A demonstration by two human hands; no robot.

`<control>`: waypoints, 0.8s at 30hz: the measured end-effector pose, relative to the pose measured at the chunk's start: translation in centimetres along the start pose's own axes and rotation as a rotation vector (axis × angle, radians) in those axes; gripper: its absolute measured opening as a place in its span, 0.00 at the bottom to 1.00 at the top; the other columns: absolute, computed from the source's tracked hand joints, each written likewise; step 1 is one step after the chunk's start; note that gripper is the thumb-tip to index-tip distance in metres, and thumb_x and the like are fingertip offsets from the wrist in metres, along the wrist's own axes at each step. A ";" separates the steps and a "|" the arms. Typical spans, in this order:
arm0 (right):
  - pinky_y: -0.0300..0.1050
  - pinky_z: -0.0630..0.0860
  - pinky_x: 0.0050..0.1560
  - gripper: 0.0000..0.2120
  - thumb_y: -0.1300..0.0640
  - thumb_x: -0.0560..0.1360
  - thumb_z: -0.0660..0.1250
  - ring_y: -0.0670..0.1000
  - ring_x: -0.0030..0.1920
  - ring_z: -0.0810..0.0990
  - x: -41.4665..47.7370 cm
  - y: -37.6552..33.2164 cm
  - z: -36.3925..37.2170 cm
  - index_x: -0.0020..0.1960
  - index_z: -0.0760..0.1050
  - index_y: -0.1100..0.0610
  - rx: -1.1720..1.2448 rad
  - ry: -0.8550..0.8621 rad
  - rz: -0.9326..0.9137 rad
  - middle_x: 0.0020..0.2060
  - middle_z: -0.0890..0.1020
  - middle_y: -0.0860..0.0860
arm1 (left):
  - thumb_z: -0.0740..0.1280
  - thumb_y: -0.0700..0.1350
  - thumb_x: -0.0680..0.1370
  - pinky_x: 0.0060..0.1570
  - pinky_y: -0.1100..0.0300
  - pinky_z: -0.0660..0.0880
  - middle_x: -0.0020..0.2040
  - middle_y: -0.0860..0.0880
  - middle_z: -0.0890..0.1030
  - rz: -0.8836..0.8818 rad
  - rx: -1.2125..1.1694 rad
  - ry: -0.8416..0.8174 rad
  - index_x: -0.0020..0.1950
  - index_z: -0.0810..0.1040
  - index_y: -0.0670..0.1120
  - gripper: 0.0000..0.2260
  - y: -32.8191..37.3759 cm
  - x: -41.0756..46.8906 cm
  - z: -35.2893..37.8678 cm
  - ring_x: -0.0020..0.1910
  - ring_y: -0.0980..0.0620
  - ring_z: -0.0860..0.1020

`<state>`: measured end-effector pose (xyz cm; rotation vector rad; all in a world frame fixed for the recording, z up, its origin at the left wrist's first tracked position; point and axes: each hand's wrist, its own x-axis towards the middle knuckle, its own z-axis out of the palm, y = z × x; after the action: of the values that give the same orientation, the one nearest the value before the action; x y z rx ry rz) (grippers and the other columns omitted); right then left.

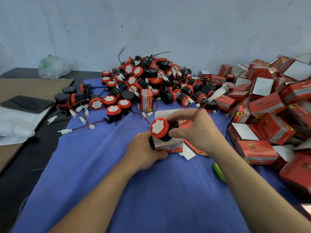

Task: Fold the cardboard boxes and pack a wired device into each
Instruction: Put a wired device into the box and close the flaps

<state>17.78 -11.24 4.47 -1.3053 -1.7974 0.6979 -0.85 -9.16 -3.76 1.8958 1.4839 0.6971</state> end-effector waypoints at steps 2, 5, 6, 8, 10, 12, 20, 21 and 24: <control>0.45 0.80 0.47 0.13 0.65 0.66 0.77 0.44 0.43 0.85 -0.1 0.8 -0.1 0.40 0.85 0.46 -0.132 0.001 0.037 0.39 0.87 0.42 | 0.78 0.55 0.61 0.46 0.49 0.82 0.46 0.58 0.86 -0.012 -0.007 -0.003 0.53 0.83 0.58 0.20 -0.1 0.1 -0.1 0.44 0.56 0.82; 0.49 0.70 0.53 0.11 0.59 0.67 0.76 0.49 0.40 0.78 0.3 1.8 -0.2 0.34 0.81 0.44 -0.449 -0.019 0.011 0.34 0.83 0.44 | 0.77 0.57 0.59 0.44 0.52 0.81 0.46 0.60 0.85 -0.008 -0.026 -0.004 0.53 0.83 0.60 0.22 -0.1 0.2 -0.1 0.43 0.58 0.82; 0.48 0.64 0.54 0.13 0.58 0.68 0.75 0.48 0.39 0.73 0.5 2.0 -0.1 0.32 0.78 0.42 -0.563 -0.005 -0.011 0.31 0.80 0.43 | 0.77 0.57 0.59 0.44 0.52 0.81 0.46 0.60 0.85 -0.009 -0.027 0.000 0.53 0.83 0.60 0.22 -0.1 0.2 -0.1 0.43 0.58 0.82; 0.49 0.60 0.53 0.15 0.60 0.70 0.72 0.48 0.35 0.66 0.6 1.8 0.4 0.30 0.74 0.44 -0.746 0.047 -0.077 0.26 0.72 0.44 | 0.77 0.57 0.59 0.45 0.52 0.81 0.48 0.59 0.85 -0.013 -0.027 0.008 0.55 0.83 0.60 0.23 -0.1 0.3 0.0 0.44 0.56 0.82; 0.49 0.58 0.55 0.14 0.62 0.70 0.71 0.53 0.36 0.66 0.7 1.6 0.7 0.29 0.75 0.49 -0.884 0.080 -0.168 0.27 0.69 0.47 | 0.79 0.55 0.60 0.49 0.51 0.81 0.51 0.58 0.85 -0.015 -0.023 0.008 0.57 0.83 0.60 0.25 -0.1 0.3 0.0 0.48 0.54 0.82; 0.47 0.54 0.52 0.19 0.60 0.73 0.69 0.54 0.39 0.66 0.8 1.3 1.0 0.27 0.66 0.51 -1.059 -0.026 -0.187 0.28 0.65 0.48 | 0.79 0.56 0.60 0.52 0.50 0.80 0.54 0.57 0.85 -0.013 -0.025 -0.006 0.60 0.82 0.60 0.27 -0.1 0.2 -0.1 0.51 0.53 0.82; 0.56 0.51 0.78 0.16 0.57 0.76 0.65 0.51 0.46 0.67 0.8 0.7 1.0 0.31 0.66 0.51 -1.199 -0.440 -0.067 0.31 0.69 0.46 | 0.69 0.63 0.70 0.57 0.49 0.80 0.52 0.60 0.85 -0.018 -0.322 0.037 0.58 0.81 0.64 0.17 0.7 -0.2 0.4 0.51 0.59 0.83; 0.55 0.55 0.77 0.14 0.53 0.77 0.64 0.52 0.44 0.70 0.7 0.4 0.7 0.33 0.71 0.52 -1.103 -0.382 -0.022 0.32 0.72 0.48 | 0.69 0.61 0.69 0.56 0.47 0.80 0.50 0.59 0.86 -0.028 -0.308 0.055 0.54 0.81 0.63 0.14 0.9 -0.1 0.5 0.50 0.58 0.83; 0.47 0.74 0.47 0.10 0.48 0.74 0.71 0.50 0.34 0.75 0.2 -0.9 -0.8 0.38 0.83 0.52 -0.604 0.027 0.013 0.31 0.81 0.51 | 0.70 0.58 0.67 0.55 0.46 0.81 0.47 0.59 0.85 -0.073 -0.313 0.082 0.47 0.81 0.63 0.10 1.0 0.2 0.7 0.48 0.55 0.82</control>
<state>17.97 -11.41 5.70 -1.6969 -2.0616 0.1316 0.37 -9.22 -3.41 1.5857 1.3932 0.9241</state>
